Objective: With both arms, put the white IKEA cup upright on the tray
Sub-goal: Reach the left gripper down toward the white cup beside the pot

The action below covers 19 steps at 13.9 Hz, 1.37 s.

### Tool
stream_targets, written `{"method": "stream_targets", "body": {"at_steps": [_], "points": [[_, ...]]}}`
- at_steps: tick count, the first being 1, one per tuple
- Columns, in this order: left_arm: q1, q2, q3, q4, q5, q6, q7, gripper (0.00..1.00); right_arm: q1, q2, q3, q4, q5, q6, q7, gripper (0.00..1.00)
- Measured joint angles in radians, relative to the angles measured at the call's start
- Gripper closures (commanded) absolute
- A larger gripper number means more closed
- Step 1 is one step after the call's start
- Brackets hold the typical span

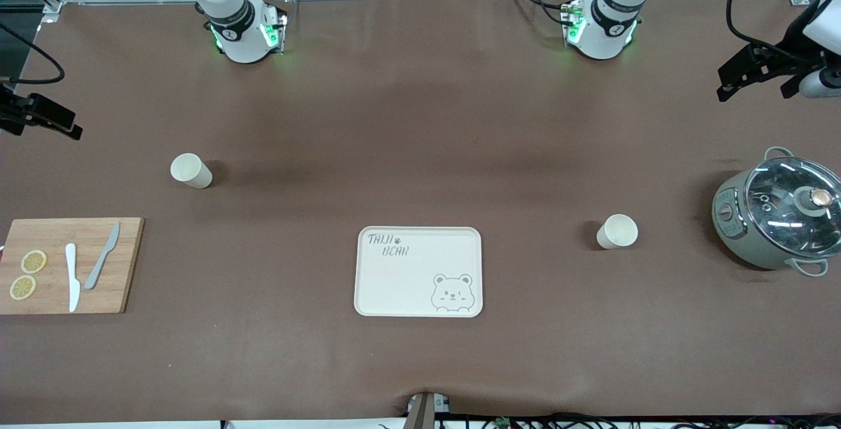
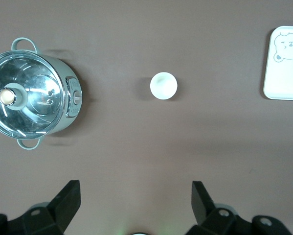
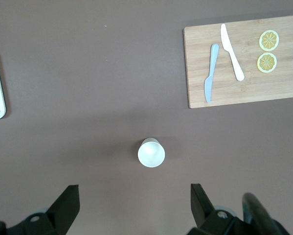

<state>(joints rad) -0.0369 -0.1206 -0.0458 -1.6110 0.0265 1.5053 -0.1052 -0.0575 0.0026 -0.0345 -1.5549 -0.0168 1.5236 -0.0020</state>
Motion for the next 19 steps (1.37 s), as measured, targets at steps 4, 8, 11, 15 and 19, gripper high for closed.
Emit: {"method": "stream_targets", "body": {"at_steps": [4, 8, 11, 15, 19], "points": [[0.000, 0.000, 0.000, 0.000, 0.000, 0.000, 0.000, 0.00, 0.000, 0.000, 0.000, 0.000, 0.000, 0.000, 0.000, 0.00], [0.025, 0.020, 0.001, 0.000, 0.000, -0.001, 0.000, 0.00, 0.000, 0.001, 0.000, 0.000, 0.000, 0.000, 0.000, 0.00], [0.038, 0.066, 0.001, 0.000, 0.000, 0.009, 0.000, 0.00, 0.000, 0.005, 0.000, 0.000, 0.000, 0.001, 0.000, 0.00], [0.046, 0.147, 0.001, -0.004, 0.000, 0.088, 0.000, 0.00, 0.001, 0.008, 0.001, 0.000, 0.000, 0.001, -0.001, 0.00], [0.049, 0.233, 0.001, -0.043, 0.000, 0.189, 0.000, 0.00, 0.000, 0.010, 0.001, 0.000, 0.000, 0.002, -0.001, 0.00]]}}
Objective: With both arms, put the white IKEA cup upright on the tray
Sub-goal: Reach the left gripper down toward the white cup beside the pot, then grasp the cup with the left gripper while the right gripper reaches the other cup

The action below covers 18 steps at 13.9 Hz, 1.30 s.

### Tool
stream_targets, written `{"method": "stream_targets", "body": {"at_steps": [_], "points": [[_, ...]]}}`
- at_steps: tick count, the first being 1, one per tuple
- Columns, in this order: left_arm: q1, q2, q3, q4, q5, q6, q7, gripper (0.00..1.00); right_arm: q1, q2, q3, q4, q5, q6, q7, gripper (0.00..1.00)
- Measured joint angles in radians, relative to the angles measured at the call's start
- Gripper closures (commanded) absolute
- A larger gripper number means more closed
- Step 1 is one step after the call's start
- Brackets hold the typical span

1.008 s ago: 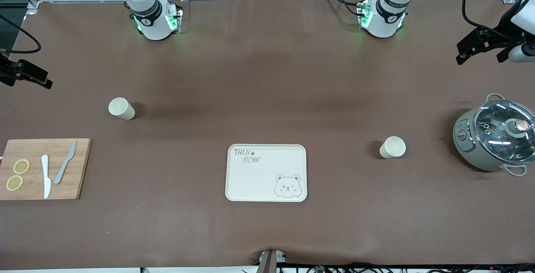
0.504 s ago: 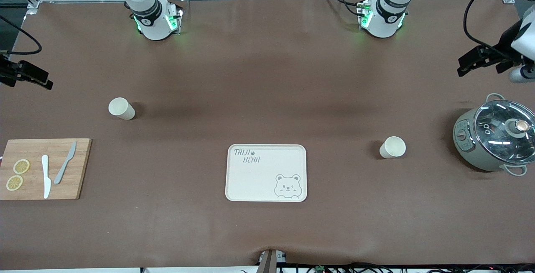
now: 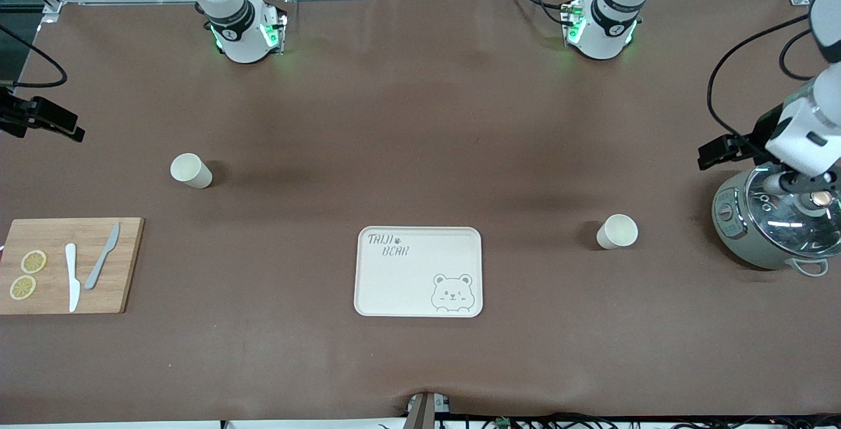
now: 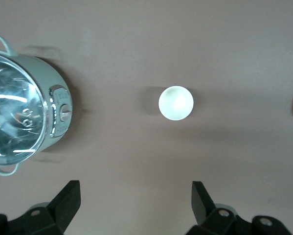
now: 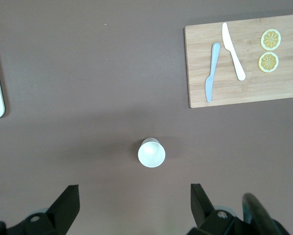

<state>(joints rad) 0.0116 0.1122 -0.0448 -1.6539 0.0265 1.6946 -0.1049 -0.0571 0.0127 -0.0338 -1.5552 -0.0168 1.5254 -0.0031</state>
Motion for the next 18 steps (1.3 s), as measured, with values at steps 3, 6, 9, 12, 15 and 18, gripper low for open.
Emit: {"method": "stream_targets", "body": {"at_steps": [3, 6, 9, 12, 15, 18], "points": [[0.001, 0.038, 0.000, -0.070, 0.000, 0.131, 0.000, 0.00, 0.000, 0.004, 0.000, 0.000, 0.001, 0.000, 0.000, 0.00], [0.008, 0.061, 0.000, -0.175, 0.000, 0.299, 0.000, 0.07, 0.000, 0.005, 0.000, 0.000, 0.004, 0.000, 0.000, 0.00], [0.010, 0.130, -0.002, -0.224, 0.000, 0.416, 0.000, 0.10, 0.000, 0.006, 0.000, 0.000, 0.004, 0.000, 0.000, 0.00], [0.009, 0.210, -0.006, -0.236, 0.000, 0.514, 0.000, 0.18, 0.000, 0.007, 0.000, 0.000, 0.004, 0.001, 0.000, 0.00], [0.008, 0.259, -0.007, -0.245, 0.000, 0.564, 0.000, 0.25, 0.000, 0.007, 0.000, 0.000, 0.007, 0.002, 0.000, 0.00], [0.008, 0.280, -0.010, -0.261, 0.000, 0.580, 0.000, 0.33, 0.000, 0.023, 0.000, -0.001, 0.009, 0.001, 0.000, 0.00]]}}
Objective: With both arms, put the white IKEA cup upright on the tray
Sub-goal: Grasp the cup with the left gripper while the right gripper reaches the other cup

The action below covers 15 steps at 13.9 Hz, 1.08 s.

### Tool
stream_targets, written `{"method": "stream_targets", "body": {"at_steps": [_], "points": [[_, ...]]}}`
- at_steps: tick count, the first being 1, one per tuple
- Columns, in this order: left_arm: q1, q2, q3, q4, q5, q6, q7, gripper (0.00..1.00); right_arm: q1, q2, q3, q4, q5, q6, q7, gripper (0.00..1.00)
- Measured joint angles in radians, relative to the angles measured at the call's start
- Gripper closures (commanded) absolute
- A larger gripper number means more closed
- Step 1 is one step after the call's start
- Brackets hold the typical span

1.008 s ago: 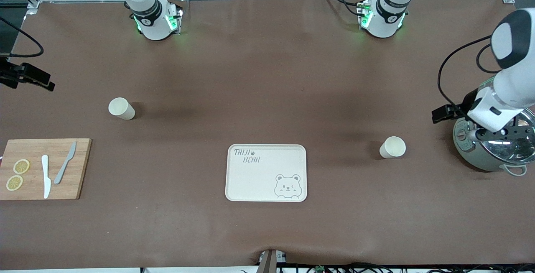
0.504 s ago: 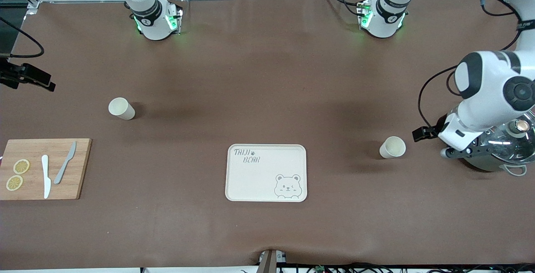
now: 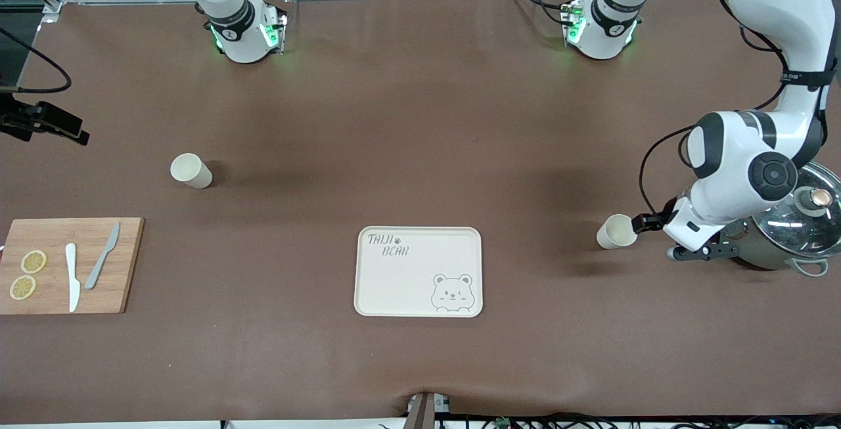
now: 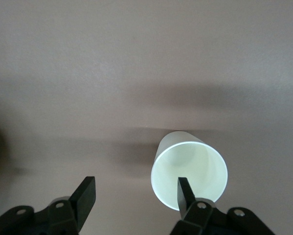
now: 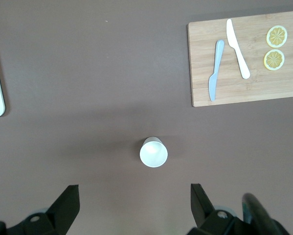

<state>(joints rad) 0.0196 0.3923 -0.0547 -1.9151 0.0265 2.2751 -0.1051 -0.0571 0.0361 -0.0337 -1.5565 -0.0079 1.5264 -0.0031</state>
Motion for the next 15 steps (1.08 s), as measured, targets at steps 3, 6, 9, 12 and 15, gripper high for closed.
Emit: {"method": "stream_targets", "body": {"at_steps": [3, 6, 9, 12, 15], "points": [[0.000, 0.021, -0.022, -0.013, 0.000, 0.026, 0.000, 0.40, 0.000, 0.055, 0.000, -0.009, 0.001, -0.010, 0.000, 0.00], [-0.002, 0.044, -0.034, -0.029, 0.000, 0.068, -0.001, 0.55, -0.006, 0.121, -0.002, -0.011, 0.001, -0.038, 0.000, 0.00], [0.002, 0.065, -0.034, -0.043, 0.000, 0.098, 0.000, 1.00, -0.019, 0.185, -0.005, -0.011, 0.001, -0.066, 0.019, 0.00], [0.002, 0.077, -0.034, -0.045, 0.000, 0.117, 0.001, 1.00, -0.016, 0.216, -0.001, -0.009, 0.001, -0.106, 0.036, 0.01], [0.001, 0.076, -0.036, -0.040, 0.000, 0.122, 0.004, 1.00, -0.015, 0.217, 0.000, -0.059, 0.001, -0.103, 0.038, 0.00]]}}
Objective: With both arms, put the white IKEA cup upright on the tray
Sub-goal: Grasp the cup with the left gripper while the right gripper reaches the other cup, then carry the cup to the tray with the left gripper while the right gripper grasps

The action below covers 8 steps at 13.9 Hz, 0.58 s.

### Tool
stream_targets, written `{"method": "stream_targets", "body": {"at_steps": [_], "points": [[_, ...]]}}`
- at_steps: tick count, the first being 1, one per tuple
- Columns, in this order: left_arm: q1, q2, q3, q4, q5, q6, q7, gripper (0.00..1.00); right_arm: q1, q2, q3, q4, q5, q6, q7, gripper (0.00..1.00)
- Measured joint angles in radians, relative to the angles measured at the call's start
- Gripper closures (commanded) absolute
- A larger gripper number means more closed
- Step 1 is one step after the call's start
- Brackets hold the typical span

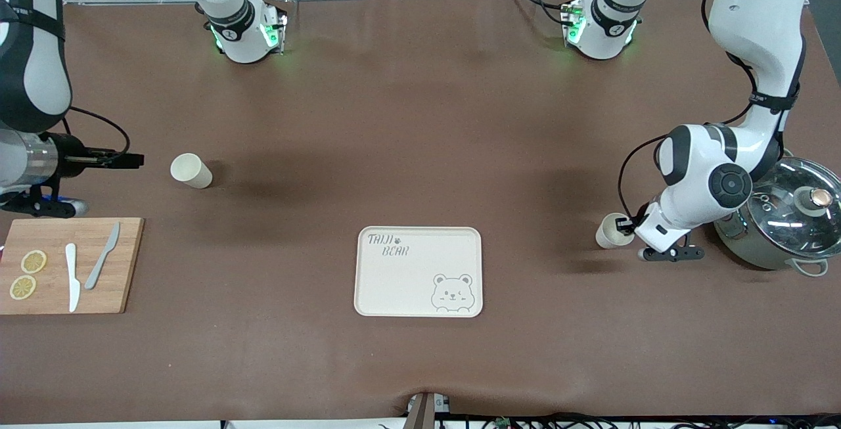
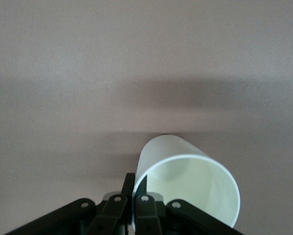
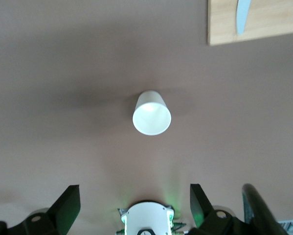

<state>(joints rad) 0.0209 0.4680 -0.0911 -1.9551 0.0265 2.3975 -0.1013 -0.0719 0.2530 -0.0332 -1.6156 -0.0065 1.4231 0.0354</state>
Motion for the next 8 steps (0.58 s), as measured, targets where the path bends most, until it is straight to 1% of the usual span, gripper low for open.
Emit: {"method": "stream_targets", "body": {"at_steps": [1, 2, 4, 5, 6, 8], "points": [[-0.002, -0.002, -0.002, 0.005, 0.000, 0.000, 0.000, 1.00, -0.001, -0.004, -0.001, -0.051, 0.000, 0.043, 0.000, 0.00], [-0.003, -0.005, -0.005, 0.009, 0.000, 0.000, 0.000, 1.00, -0.006, -0.014, -0.003, -0.114, 0.000, 0.130, 0.000, 0.00], [-0.003, -0.016, -0.015, 0.025, 0.000, 0.000, 0.000, 1.00, -0.023, -0.062, -0.005, -0.280, 0.000, 0.353, -0.006, 0.00], [-0.003, -0.023, -0.029, 0.033, 0.000, 0.000, 0.000, 1.00, -0.034, -0.090, -0.006, -0.364, 0.000, 0.436, -0.028, 0.00], [-0.003, -0.030, -0.044, 0.043, 0.000, 0.000, -0.003, 1.00, -0.049, -0.112, -0.007, -0.433, -0.001, 0.510, -0.063, 0.00], [-0.004, -0.041, -0.074, 0.064, 0.000, -0.013, -0.017, 1.00, -0.093, -0.136, -0.010, -0.531, -0.001, 0.624, -0.133, 0.00]]}}
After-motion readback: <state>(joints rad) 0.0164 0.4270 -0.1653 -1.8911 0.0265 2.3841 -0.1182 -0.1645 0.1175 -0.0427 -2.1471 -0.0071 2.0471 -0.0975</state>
